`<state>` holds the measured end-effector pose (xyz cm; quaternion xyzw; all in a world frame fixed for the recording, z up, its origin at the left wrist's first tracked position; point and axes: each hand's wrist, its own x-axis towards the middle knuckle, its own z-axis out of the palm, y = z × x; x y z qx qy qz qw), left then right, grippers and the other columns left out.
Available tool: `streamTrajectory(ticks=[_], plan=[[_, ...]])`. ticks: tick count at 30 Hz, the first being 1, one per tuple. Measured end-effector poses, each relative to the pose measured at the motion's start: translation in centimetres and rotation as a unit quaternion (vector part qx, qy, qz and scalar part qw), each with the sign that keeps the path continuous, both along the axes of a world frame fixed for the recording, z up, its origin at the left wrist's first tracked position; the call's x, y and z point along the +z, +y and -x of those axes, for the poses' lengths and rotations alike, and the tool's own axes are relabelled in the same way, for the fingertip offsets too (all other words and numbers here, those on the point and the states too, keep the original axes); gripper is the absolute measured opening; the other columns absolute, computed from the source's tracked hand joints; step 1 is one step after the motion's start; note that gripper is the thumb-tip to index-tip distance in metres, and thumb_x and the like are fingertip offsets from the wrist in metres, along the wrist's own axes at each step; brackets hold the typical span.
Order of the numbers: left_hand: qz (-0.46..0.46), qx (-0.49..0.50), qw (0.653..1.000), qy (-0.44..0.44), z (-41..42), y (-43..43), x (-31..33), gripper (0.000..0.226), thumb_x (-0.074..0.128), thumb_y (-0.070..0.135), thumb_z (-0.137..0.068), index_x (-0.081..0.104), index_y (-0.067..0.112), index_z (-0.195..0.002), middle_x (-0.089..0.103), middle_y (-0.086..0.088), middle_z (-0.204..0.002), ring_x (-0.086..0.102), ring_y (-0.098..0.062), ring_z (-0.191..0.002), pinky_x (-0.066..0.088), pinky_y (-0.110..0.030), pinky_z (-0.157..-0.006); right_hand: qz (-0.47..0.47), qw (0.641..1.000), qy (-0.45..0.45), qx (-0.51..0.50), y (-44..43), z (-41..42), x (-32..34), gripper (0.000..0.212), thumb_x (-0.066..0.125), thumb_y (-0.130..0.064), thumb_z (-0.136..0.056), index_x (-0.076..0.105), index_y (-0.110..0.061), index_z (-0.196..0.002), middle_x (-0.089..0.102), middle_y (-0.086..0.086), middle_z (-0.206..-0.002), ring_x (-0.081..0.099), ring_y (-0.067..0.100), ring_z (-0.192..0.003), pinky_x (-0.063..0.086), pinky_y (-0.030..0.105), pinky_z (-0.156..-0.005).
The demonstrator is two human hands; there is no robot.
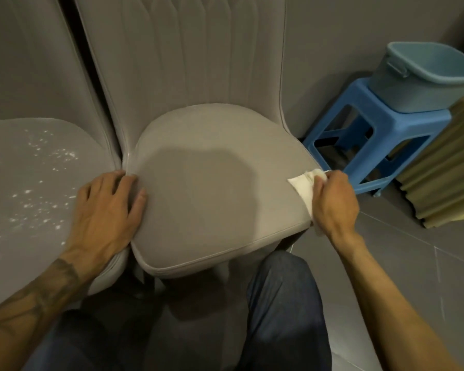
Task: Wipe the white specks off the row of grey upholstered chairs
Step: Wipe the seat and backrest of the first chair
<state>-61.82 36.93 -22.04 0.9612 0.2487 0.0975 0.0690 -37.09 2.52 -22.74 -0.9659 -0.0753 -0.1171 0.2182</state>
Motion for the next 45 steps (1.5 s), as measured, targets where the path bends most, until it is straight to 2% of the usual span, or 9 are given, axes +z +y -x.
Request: streamTrajectory(ticks=[4, 6, 13, 20, 25, 28, 36, 40, 45], plan=[[0.003, 0.002, 1.000, -0.003, 0.0, -0.2, 0.1, 0.063, 0.026, 0.053, -0.105, 0.055, 0.009, -0.139, 0.054, -0.018, -0.141, 0.050, -0.038, -0.129, 0.037, -0.057, -0.110, 0.064, 0.981, -0.068, 0.172, 4.8, 5.1, -0.3, 0.024, 0.043, -0.039, -0.106, 0.051, -0.017, -0.105, 0.056, 0.003, -0.096, 0.052, 0.021, -0.077, 0.046, 0.040, -0.068], [0.004, -0.001, 1.000, 0.000, 0.1, -0.2, 0.1, 0.064, 0.025, 0.054, -0.105, 0.055, 0.009, -0.140, 0.054, -0.018, -0.140, 0.051, -0.038, -0.128, 0.038, -0.057, -0.110, 0.076, 0.974, -0.061, 0.204, 4.9, 4.6, 0.1, 0.023, 0.041, -0.041, -0.106, 0.050, -0.019, -0.105, 0.055, 0.001, -0.097, 0.052, 0.019, -0.077, 0.046, 0.039, -0.068], [0.012, -0.002, 1.000, 0.004, 0.2, 0.1, 0.0, 0.065, 0.023, 0.055, -0.105, 0.055, 0.010, -0.140, 0.054, -0.017, -0.141, 0.051, -0.037, -0.129, 0.037, -0.056, -0.112, -0.010, 0.996, 0.093, 0.012, 0.3, -4.3, 1.6, 0.035, 0.036, -0.043, -0.106, 0.051, -0.012, -0.112, 0.061, 0.012, -0.114, 0.052, 0.023, -0.085, 0.040, 0.038, -0.075], [0.027, 0.022, 0.999, 0.003, 0.1, 0.0, -0.4, 0.063, 0.027, 0.056, -0.105, 0.056, 0.015, -0.142, 0.054, -0.012, -0.143, 0.051, -0.031, -0.132, 0.037, -0.052, -0.115, 0.043, 0.991, 0.004, 0.124, 8.6, -4.0, 1.8, 0.035, 0.045, -0.039, -0.104, 0.058, -0.007, -0.110, 0.064, 0.014, -0.109, 0.061, 0.031, -0.093, 0.042, 0.037, -0.073], [0.022, 0.019, 0.999, 0.013, 0.2, 0.2, -0.5, 0.065, 0.025, 0.057, -0.105, 0.058, 0.016, -0.143, 0.054, -0.008, -0.143, 0.051, -0.027, -0.132, 0.038, -0.048, -0.116, 0.061, 0.962, 0.010, 0.264, 10.7, -5.5, 1.6, 0.034, 0.051, -0.044, -0.099, 0.058, -0.014, -0.111, 0.061, 0.006, -0.110, 0.058, 0.029, -0.099, 0.047, 0.046, -0.088], [0.025, 0.019, 0.999, 0.020, 0.1, 0.2, 0.1, 0.063, 0.027, 0.055, -0.105, 0.059, 0.017, -0.142, 0.054, -0.006, -0.144, 0.052, -0.024, -0.132, 0.038, -0.045, -0.116, 0.062, 0.970, -0.020, 0.235, 10.3, -8.6, 1.6, 0.031, 0.049, -0.040, -0.101, 0.059, -0.011, -0.107, 0.062, 0.010, -0.109, 0.056, 0.032, -0.098, 0.042, 0.045, -0.084], [0.012, 0.004, 1.000, 0.024, -0.1, 0.9, 0.7, 0.055, 0.030, 0.053, -0.107, 0.060, 0.022, -0.140, 0.054, -0.001, -0.148, 0.052, -0.019, -0.133, 0.038, -0.037, -0.114, 0.034, 0.987, 0.012, 0.159, 17.7, -13.2, 2.4, 0.039, 0.048, -0.027, -0.103, 0.057, 0.008, -0.118, 0.057, 0.029, -0.123, 0.051, 0.044, -0.113, 0.040, 0.050, -0.098], [-0.009, -0.011, 1.000, 0.012, -1.0, 2.3, 0.4, 0.042, 0.035, 0.050, -0.108, 0.061, 0.027, -0.132, 0.053, 0.003, -0.144, 0.054, -0.018, -0.123, 0.043, -0.037, -0.103, 0.022, 0.983, -0.007, 0.182, 17.6, -12.5, 1.1, 0.038, 0.054, -0.021, -0.100, 0.057, 0.009, -0.123, 0.055, 0.029, -0.125, 0.049, 0.044, -0.116, 0.038, 0.048, -0.102], [-0.030, -0.031, 0.999, -0.004, -2.0, 3.9, -0.2, 0.039, 0.034, 0.050, -0.107, 0.063, 0.029, -0.123, 0.057, 0.004, -0.135, 0.055, -0.017, -0.110, 0.046, -0.036, -0.091, -0.005, 0.986, 0.043, 0.161, 21.9, -13.9, 1.4, 0.033, 0.045, -0.014, -0.104, 0.062, 0.008, -0.121, 0.058, 0.027, -0.127, 0.054, 0.042, -0.116, 0.039, 0.043, -0.098]])
